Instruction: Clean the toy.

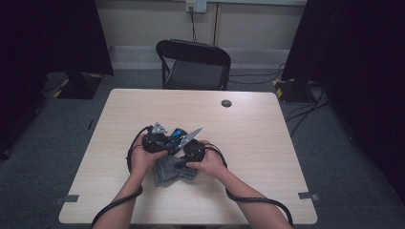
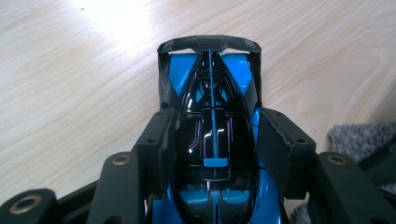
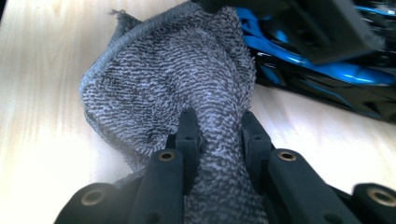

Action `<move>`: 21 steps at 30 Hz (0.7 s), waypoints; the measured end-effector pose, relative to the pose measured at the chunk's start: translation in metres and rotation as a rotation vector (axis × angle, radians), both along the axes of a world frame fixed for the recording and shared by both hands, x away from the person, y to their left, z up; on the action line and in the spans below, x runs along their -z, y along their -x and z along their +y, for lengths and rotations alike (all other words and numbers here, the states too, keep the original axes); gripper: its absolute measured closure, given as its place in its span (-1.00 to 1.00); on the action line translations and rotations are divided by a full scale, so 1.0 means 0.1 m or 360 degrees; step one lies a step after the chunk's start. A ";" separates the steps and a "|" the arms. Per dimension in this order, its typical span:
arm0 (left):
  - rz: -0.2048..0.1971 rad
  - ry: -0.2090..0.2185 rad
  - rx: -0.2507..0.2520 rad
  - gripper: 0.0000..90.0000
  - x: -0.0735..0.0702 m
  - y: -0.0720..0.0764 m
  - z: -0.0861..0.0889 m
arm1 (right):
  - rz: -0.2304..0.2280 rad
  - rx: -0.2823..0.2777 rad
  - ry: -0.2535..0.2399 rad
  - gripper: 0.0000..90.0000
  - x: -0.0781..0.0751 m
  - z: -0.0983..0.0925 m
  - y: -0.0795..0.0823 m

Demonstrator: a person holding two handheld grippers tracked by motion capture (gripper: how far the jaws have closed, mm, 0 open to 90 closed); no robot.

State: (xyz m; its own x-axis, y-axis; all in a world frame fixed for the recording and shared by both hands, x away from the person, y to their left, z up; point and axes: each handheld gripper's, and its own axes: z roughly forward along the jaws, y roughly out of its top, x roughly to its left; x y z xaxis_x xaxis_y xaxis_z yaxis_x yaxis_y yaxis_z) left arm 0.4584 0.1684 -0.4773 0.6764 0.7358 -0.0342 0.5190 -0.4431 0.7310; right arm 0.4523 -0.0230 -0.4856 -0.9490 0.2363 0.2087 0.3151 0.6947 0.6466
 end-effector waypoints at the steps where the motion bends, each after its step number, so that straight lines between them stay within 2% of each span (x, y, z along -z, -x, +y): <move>1: -0.0001 0.0002 -0.0001 0.06 0.00 0.00 0.00 | -0.0006 0.0004 0.0000 0.65 0.00 -0.01 -0.01; 4: -0.0021 -0.0022 0.0002 0.06 0.00 -0.01 0.01 | -0.0016 0.0032 0.0015 0.65 0.00 -0.06 -0.06; 9: -0.0002 0.0006 0.0000 0.06 0.00 0.00 0.00 | -0.0021 0.0102 0.0023 0.65 -0.01 -0.16 -0.15; 17: -0.0018 0.0009 0.0001 0.06 0.01 0.00 0.01 | -0.0032 0.0192 0.0052 0.66 -0.02 -0.27 -0.27; 21: -0.0018 0.0010 -0.0002 0.06 0.01 0.00 0.01 | -0.0048 0.0194 0.0075 0.66 -0.03 -0.28 -0.30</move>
